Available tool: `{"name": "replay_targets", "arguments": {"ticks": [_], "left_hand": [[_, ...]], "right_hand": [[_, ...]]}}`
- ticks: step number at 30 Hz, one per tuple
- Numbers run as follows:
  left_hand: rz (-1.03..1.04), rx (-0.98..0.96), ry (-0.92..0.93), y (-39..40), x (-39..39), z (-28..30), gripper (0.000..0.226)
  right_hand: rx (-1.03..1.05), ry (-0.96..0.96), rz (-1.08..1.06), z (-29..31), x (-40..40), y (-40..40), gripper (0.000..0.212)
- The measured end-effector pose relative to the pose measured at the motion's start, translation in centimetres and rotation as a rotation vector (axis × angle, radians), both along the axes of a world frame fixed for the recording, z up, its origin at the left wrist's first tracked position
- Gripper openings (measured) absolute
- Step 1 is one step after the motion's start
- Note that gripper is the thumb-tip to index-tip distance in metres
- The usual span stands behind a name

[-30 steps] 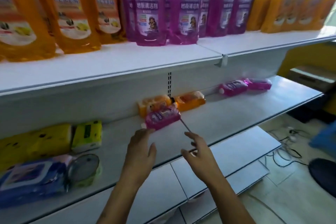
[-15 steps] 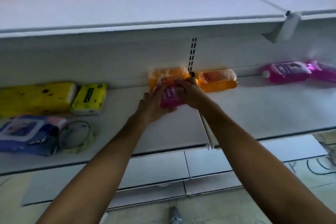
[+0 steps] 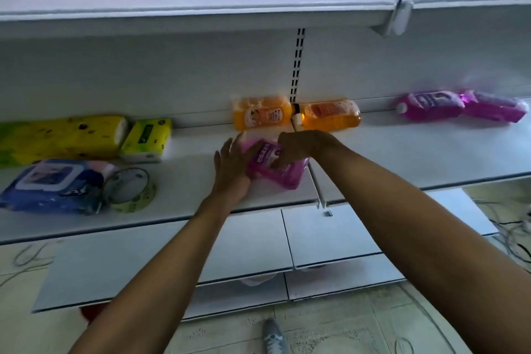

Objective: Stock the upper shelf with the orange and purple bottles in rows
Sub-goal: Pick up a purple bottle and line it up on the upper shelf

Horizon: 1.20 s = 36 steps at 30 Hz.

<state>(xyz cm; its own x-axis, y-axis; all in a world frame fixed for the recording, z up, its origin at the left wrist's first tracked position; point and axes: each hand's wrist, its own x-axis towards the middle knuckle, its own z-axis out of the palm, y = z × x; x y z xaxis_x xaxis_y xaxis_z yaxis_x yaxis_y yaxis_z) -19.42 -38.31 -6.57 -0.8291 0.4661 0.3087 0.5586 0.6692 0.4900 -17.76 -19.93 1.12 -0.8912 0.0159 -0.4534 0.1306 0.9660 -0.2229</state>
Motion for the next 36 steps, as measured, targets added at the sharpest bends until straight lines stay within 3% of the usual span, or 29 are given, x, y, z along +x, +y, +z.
{"name": "replay_targets", "arguments": {"ticks": [3,5,7,10,15,19,24,26,29,36], "left_hand": [[0.097,0.515,-0.146,-1.2,5.1,0.3,0.046],[0.093,0.827,-0.387,-2.5,9.4,1.3,0.050],[-0.003,0.844,-0.522,-3.5,13.0,2.4,0.058],[-0.251,0.832,-0.591,-4.2,16.9,4.8,0.063],[-0.381,0.953,-0.575,-5.2,20.4,9.0,0.060],[-0.478,1.022,-0.556,-4.9,21.9,10.2,0.068],[-0.624,1.042,-0.574,-3.2,24.4,11.9,0.070],[-0.660,1.041,-0.543,-2.6,24.7,12.6,0.072],[-0.716,1.035,-0.492,-1.6,24.5,13.8,0.076],[-0.773,0.983,-0.360,1.9,23.6,17.2,0.076]], "right_hand": [[-0.342,0.113,-0.216,-1.2,4.7,-0.9,0.039],[-0.609,0.207,-0.376,-1.8,8.7,-1.9,0.056],[-0.891,0.344,-0.523,-1.5,12.7,-3.3,0.070],[-1.112,0.553,-0.631,0.8,17.5,-5.9,0.075],[-1.354,0.701,-0.699,5.0,24.0,-8.4,0.043],[-1.173,0.809,-0.617,7.6,28.0,-10.1,0.047],[-0.798,0.983,-0.483,11.6,32.0,-9.7,0.051],[-0.696,1.017,-0.419,12.8,32.9,-9.1,0.060],[-0.588,1.057,-0.331,14.5,33.7,-8.2,0.095],[-0.408,1.077,-0.115,18.4,33.3,-3.5,0.103]]}}
